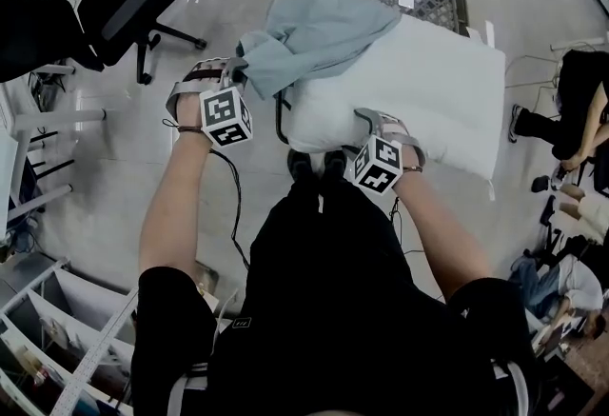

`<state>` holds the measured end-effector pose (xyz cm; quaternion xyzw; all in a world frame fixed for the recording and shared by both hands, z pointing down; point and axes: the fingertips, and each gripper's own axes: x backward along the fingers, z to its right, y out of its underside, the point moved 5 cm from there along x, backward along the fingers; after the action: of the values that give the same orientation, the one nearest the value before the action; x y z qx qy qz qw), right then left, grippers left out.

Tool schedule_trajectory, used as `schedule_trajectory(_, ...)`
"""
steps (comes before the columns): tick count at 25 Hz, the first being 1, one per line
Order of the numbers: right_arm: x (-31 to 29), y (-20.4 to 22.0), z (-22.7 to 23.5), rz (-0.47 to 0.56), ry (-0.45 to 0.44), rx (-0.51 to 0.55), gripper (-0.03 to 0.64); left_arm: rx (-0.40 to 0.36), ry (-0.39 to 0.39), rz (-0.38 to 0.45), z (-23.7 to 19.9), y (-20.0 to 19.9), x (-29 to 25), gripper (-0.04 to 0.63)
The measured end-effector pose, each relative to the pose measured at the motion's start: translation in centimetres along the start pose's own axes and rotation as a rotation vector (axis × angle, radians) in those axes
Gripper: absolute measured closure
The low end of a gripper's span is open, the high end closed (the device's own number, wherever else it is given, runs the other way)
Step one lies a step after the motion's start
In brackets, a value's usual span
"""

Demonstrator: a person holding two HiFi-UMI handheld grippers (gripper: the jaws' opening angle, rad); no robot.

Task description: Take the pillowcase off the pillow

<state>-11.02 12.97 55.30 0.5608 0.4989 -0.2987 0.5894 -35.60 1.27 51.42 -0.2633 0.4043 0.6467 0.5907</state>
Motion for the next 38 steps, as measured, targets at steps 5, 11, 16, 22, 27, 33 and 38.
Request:
schedule_trajectory(5, 0.9, 0.8, -2.1, -0.037, -0.039, 0.012, 0.247, 0.058, -0.083, 0.021, -3.9, -0.6, 1.6, 0.588)
schedule_trajectory(11, 2.0, 1.9, -3.5, -0.024, -0.067, 0.028, 0.250, 0.200, -0.224, 0.049, -11.7, 0.9, 5.3, 0.587)
schedule_trajectory(16, 2.2, 1.5, -3.2, -0.001, -0.092, 0.028, 0.244, 0.197, -0.379, 0.114, -19.0, -1.6, 10.2, 0.587)
schedule_trajectory(22, 5.8, 0.9, 0.4, 0.170, -0.087, -0.083, 0.287, 0.169, -0.537, 0.241, -24.8, -8.9, 17.8, 0.587)
schedule_trajectory(27, 9.2, 1.8, 5.4, 0.317, -0.054, -0.208, 0.296, 0.142, -0.619, 0.307, -27.2, -15.7, 23.1, 0.586)
schedule_trajectory(33, 12.0, 6.1, 7.0, 0.374, -0.074, -0.199, 0.296, 0.120, -0.698, 0.395, -29.1, -26.0, 30.3, 0.586)
schedule_trajectory(38, 14.1, 8.7, 7.6, 0.445, -0.085, -0.184, 0.296, 0.096, -0.708, 0.495, -28.4, -35.2, 35.3, 0.586)
